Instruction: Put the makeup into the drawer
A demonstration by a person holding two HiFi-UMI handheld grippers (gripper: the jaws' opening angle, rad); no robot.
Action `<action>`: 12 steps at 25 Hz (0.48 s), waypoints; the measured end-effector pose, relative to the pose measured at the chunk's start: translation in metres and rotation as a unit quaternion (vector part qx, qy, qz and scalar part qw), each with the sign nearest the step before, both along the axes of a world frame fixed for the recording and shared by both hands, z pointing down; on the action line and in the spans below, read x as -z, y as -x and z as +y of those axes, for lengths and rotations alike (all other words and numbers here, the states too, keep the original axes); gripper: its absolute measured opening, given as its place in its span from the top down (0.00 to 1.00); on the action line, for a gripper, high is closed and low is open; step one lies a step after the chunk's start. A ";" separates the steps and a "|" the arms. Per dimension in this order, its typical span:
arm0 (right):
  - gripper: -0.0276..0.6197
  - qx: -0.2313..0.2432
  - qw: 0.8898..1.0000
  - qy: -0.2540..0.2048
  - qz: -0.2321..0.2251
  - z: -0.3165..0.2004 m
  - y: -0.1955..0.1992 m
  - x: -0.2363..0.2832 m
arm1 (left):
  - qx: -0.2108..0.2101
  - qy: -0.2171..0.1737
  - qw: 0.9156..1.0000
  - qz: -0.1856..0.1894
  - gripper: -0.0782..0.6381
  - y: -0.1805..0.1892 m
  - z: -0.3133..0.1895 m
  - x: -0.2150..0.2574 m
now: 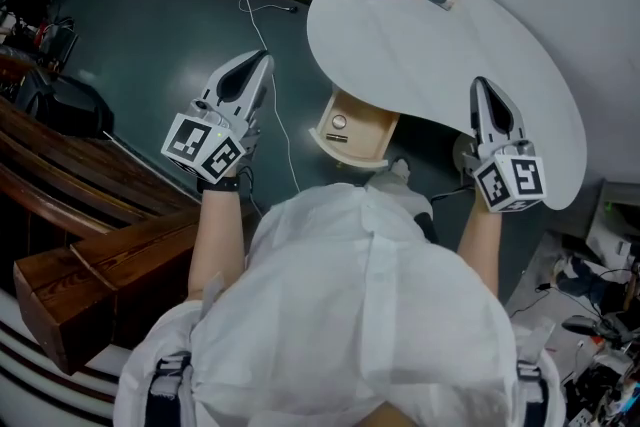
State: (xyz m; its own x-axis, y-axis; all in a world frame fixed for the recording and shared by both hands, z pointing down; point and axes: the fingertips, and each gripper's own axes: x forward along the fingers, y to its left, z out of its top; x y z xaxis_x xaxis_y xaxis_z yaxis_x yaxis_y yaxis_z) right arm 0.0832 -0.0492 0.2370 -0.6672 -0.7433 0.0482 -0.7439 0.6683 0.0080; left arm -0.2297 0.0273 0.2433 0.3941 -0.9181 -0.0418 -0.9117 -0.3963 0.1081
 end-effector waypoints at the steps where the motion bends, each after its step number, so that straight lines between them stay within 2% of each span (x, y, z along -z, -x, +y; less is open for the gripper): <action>1: 0.94 0.002 1.000 -0.005 0.003 0.000 0.000 0.002 | 0.001 -0.001 1.000 0.000 0.86 0.001 0.001 0.001; 6: 0.94 0.003 0.999 -0.029 0.013 0.003 0.001 0.008 | -0.002 0.000 1.000 -0.002 0.86 0.000 0.004 0.001; 12: 0.94 0.006 0.999 -0.033 0.006 0.005 0.004 0.010 | 0.001 0.000 1.000 -0.002 0.86 0.000 0.004 0.000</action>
State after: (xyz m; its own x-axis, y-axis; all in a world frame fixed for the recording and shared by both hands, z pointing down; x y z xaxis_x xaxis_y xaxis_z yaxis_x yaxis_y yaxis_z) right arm 0.0797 -0.0446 0.2267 -0.6758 -0.7370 0.0076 -0.7354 0.6750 0.0599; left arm -0.2302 0.0311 0.2429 0.3933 -0.9185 -0.0406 -0.9126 -0.3954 0.1042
